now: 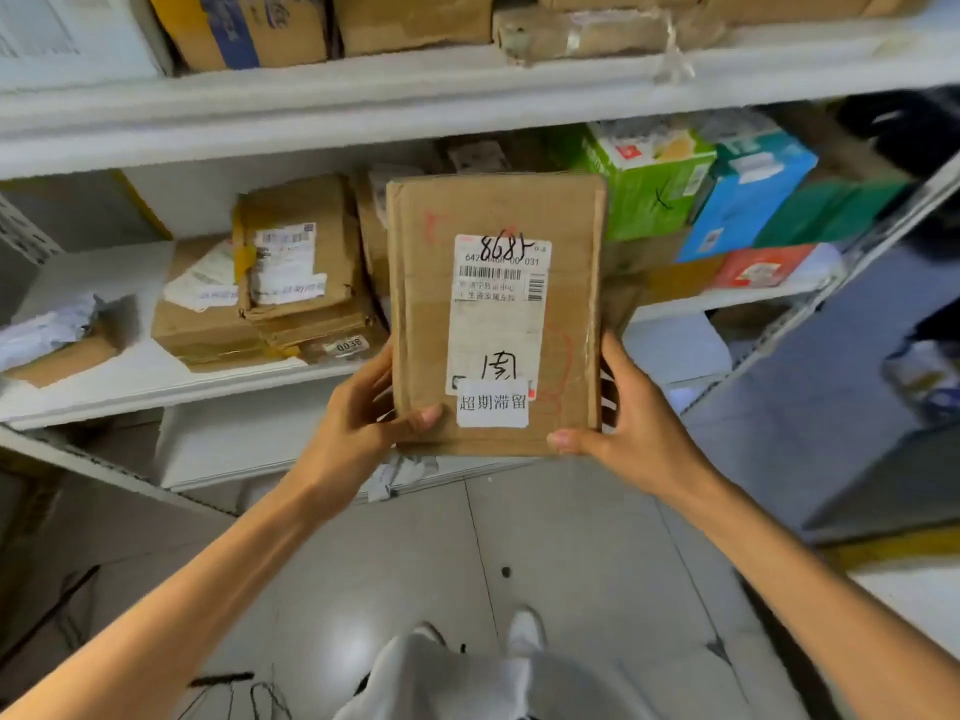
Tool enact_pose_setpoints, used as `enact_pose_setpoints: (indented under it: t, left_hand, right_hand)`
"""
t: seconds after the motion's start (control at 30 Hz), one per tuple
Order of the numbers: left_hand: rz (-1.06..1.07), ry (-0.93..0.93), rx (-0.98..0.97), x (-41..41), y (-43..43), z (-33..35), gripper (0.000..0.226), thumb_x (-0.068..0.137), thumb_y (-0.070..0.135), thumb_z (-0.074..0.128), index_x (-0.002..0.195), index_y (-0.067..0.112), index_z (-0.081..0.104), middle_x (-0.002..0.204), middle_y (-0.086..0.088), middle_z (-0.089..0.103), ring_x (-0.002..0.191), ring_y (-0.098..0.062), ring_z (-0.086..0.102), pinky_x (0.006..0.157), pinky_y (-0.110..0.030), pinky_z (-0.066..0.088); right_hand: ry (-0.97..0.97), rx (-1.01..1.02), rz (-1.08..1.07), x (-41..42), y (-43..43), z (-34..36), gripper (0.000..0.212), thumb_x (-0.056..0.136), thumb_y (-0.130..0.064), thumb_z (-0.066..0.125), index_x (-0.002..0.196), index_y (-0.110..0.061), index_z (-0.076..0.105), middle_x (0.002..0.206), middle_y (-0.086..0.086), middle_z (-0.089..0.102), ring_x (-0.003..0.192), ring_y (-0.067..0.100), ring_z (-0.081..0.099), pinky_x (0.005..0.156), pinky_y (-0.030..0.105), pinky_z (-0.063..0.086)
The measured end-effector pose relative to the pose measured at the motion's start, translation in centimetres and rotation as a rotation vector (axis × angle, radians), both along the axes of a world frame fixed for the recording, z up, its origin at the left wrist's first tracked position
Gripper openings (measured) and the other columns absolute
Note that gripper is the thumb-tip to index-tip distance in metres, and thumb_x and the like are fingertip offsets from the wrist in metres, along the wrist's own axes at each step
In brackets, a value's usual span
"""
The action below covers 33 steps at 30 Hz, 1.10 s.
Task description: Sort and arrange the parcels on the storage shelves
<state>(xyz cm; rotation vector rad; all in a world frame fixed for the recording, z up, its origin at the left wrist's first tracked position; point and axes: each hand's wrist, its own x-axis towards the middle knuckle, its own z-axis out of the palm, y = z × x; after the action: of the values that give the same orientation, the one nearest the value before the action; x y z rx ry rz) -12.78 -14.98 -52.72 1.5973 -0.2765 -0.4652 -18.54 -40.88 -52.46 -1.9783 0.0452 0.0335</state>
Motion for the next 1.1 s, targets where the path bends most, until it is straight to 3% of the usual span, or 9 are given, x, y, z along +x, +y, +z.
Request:
enact_pose_setpoints:
  t: [0.1, 0.2, 0.3, 0.37, 0.5, 0.67, 0.83, 1.0, 1.1]
  left_hand:
    - [-0.143, 0.017, 0.012, 0.5, -3.5, -0.7, 0.067, 0.083, 0.014, 0.069, 0.143, 0.03, 0.042, 0.131, 0.007, 0.061, 0.12, -0.013, 0.058, 0.094, -0.037, 0.053]
    - [-0.293, 0.016, 0.03, 0.7, -7.9, -1.8, 0.065, 0.084, 0.014, 0.072, 0.142, 0.026, 0.044, 0.13, 0.004, 0.063, 0.12, -0.016, 0.059, 0.094, -0.044, 0.052]
    - [-0.448, 0.039, 0.023, -0.1, -13.3, -2.5, 0.066, 0.082, 0.016, 0.072, 0.141, 0.027, 0.045, 0.128, 0.007, 0.064, 0.119, -0.015, 0.059, 0.083, -0.032, 0.055]
    - [-0.535, 0.062, -0.005, -0.9, -17.0, -3.1, 0.072, 0.079, 0.013, 0.074, 0.143, 0.026, 0.043, 0.13, 0.006, 0.062, 0.12, -0.013, 0.058, 0.085, -0.03, 0.054]
    - [-0.726, 0.105, -0.027, -4.9, -25.5, -4.8, 0.072, 0.077, 0.012, 0.07, 0.143, 0.027, 0.044, 0.128, 0.009, 0.063, 0.118, -0.009, 0.059, 0.085, -0.021, 0.052]
    - [-0.917, 0.178, -0.055, -11.5, -36.0, -6.1, 0.054, 0.089, 0.003, 0.063, 0.138, 0.023, 0.051, 0.123, 0.008, 0.066, 0.113, -0.006, 0.062, 0.078, -0.015, 0.051]
    - [-1.102, 0.214, -0.038, -18.5, -45.5, -6.3, 0.046, 0.091, 0.004, 0.062, 0.134, 0.017, 0.054, 0.116, 0.007, 0.069, 0.107, -0.007, 0.065, 0.079, -0.015, 0.052]
    - [-1.314, 0.242, 0.017, -24.6, -53.3, -5.9, 0.043, 0.088, 0.001, 0.063, 0.129, 0.01, 0.056, 0.114, 0.0, 0.069, 0.102, -0.009, 0.067, 0.077, -0.015, 0.052]
    - [-1.447, 0.235, 0.04, -28.4, -58.0, -6.2, 0.036, 0.086, -0.001, 0.064, 0.12, 0.011, 0.061, 0.107, 0.002, 0.071, 0.093, -0.007, 0.069, 0.073, -0.016, 0.053]
  right_hand:
    - [0.017, -0.006, -0.136, -3.0, -2.5, -0.9, 0.11, 0.071, 0.001, 0.081, 0.142, -0.052, 0.016, 0.132, -0.021, 0.053, 0.123, 0.004, 0.053, 0.1, 0.038, 0.05]
    - [0.065, 0.008, -0.305, -6.7, -5.1, -1.7, 0.117, 0.069, 0.0, 0.083, 0.152, -0.039, 0.011, 0.133, -0.022, 0.053, 0.124, 0.002, 0.051, 0.102, 0.039, 0.049]
    - [0.073, 0.033, -0.493, -10.8, -7.2, -1.8, 0.115, 0.069, -0.017, 0.083, 0.155, -0.03, 0.008, 0.137, -0.016, 0.052, 0.126, 0.004, 0.05, 0.104, 0.041, 0.047]
    - [0.061, 0.025, -0.594, -13.1, -8.6, -1.8, 0.11, 0.07, -0.029, 0.082, 0.154, -0.025, 0.011, 0.14, -0.011, 0.05, 0.129, 0.007, 0.048, 0.106, 0.042, 0.045]
    - [0.083, -0.032, -0.858, -19.7, -12.3, -2.9, 0.115, 0.069, -0.028, 0.085, 0.155, -0.025, 0.009, 0.142, -0.015, 0.047, 0.129, 0.006, 0.046, 0.106, 0.041, 0.045]
    - [0.124, -0.017, -1.082, -29.1, -17.3, -4.2, 0.116, 0.07, -0.018, 0.083, 0.155, -0.033, 0.005, 0.143, -0.007, 0.048, 0.128, 0.013, 0.049, 0.103, 0.043, 0.047]
    - [0.135, -0.031, -1.3, -36.9, -21.1, -3.8, 0.115, 0.068, -0.023, 0.079, 0.155, -0.033, 0.004, 0.144, -0.004, 0.047, 0.125, 0.014, 0.052, 0.099, 0.044, 0.05]
    - [0.14, 0.003, -1.539, -42.5, -22.7, -3.7, 0.112, 0.075, -0.012, 0.08, 0.155, -0.029, 0.003, 0.144, -0.016, 0.039, 0.13, 0.008, 0.043, 0.105, 0.041, 0.045]
    - [0.15, -0.017, -1.682, -45.3, -23.6, -3.8, 0.113, 0.073, -0.019, 0.08, 0.155, -0.031, 0.002, 0.151, -0.011, 0.034, 0.134, 0.011, 0.039, 0.107, 0.044, 0.043]
